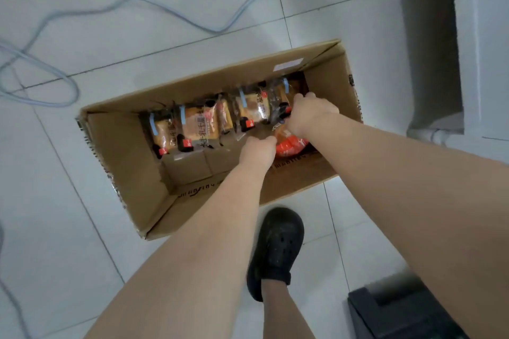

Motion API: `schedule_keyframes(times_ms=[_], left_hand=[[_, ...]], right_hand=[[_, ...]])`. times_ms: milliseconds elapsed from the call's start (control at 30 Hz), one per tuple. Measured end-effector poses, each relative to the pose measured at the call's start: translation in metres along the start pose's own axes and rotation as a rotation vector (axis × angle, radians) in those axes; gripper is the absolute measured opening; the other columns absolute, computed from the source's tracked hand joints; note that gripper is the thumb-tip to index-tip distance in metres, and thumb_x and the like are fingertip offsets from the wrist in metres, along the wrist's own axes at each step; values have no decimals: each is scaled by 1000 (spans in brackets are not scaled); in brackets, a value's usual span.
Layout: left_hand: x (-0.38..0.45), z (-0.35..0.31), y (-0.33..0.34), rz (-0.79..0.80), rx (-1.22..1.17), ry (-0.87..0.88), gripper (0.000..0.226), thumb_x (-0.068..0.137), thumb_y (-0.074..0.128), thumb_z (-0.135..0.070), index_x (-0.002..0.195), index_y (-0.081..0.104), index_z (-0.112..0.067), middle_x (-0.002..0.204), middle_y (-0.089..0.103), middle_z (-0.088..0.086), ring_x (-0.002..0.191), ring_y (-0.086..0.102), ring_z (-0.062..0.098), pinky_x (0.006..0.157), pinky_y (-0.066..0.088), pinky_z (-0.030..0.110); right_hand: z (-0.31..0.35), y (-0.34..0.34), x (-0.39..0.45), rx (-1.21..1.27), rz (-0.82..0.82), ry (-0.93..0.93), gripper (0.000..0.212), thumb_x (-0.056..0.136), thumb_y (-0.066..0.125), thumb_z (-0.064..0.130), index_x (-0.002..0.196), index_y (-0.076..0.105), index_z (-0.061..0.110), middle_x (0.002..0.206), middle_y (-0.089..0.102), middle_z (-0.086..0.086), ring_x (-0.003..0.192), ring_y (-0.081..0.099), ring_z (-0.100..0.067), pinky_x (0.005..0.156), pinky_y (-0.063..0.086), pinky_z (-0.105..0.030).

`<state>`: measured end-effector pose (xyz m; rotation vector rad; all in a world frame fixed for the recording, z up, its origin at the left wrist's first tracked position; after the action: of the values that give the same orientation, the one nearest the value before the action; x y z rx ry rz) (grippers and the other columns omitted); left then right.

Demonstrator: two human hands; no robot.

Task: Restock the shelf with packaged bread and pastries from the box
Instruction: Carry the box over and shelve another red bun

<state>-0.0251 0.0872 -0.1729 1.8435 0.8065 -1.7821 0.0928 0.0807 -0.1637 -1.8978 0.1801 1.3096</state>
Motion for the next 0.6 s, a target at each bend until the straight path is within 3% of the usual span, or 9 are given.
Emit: schedule_keyframes(times_ms=[67, 167, 300, 400, 500, 600], left_hand=[[12, 2, 9, 79, -226, -143, 55, 95, 48, -35, 143, 34, -11, 133, 50, 16, 116, 55, 29, 90, 50, 39], [17, -2, 22, 174, -527, -215, 53, 94, 51, -36, 139, 38, -12, 131, 52, 19, 118, 54, 32, 88, 48, 39], [14, -4, 30, 108, -580, -228, 50, 95, 52, -33, 138, 37, -12, 134, 48, 17, 121, 52, 31, 92, 49, 42], [5, -2, 26, 61, -578, -183, 56, 92, 57, -34, 140, 33, -16, 136, 44, 17, 124, 48, 34, 95, 49, 47], [-18, -10, 15, 1, -641, -151, 76, 78, 72, -42, 140, 31, -23, 134, 47, 17, 118, 52, 38, 79, 54, 52], [-41, -21, 1, -94, -663, -84, 105, 45, 88, -46, 134, 36, -29, 128, 51, 15, 107, 58, 40, 62, 57, 56]], right_hand=[[-5, 12, 14, 63, 38, 2, 46, 94, 52, 30, 132, 43, 6, 129, 50, -12, 114, 54, -31, 75, 42, -36], [-13, 28, 24, 159, 58, 19, 39, 95, 52, 24, 126, 49, 2, 125, 56, -14, 112, 57, -29, 77, 43, -32], [-26, 34, 21, 244, 1, 49, 24, 91, 57, 21, 108, 59, 4, 110, 63, -13, 95, 60, -27, 68, 41, -30], [-31, 26, 5, 357, -28, 50, 27, 87, 60, 25, 106, 62, 6, 108, 65, -12, 97, 63, -28, 68, 43, -30], [-31, 12, -28, 461, -26, -13, 41, 86, 63, 33, 120, 59, 10, 115, 64, -8, 106, 61, -26, 77, 48, -31], [-26, -11, -73, 593, -74, -107, 40, 86, 63, 35, 122, 58, 18, 113, 65, -3, 106, 61, -24, 82, 49, -32]])
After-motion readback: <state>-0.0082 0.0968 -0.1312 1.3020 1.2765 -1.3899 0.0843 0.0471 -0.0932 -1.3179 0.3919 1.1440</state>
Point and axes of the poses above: each hand's wrist, its own x-axis towards the middle knuckle, its own y-axis out of the palm, z = x × y, the point moved 2 cm from there along x, towards the middle knuckle
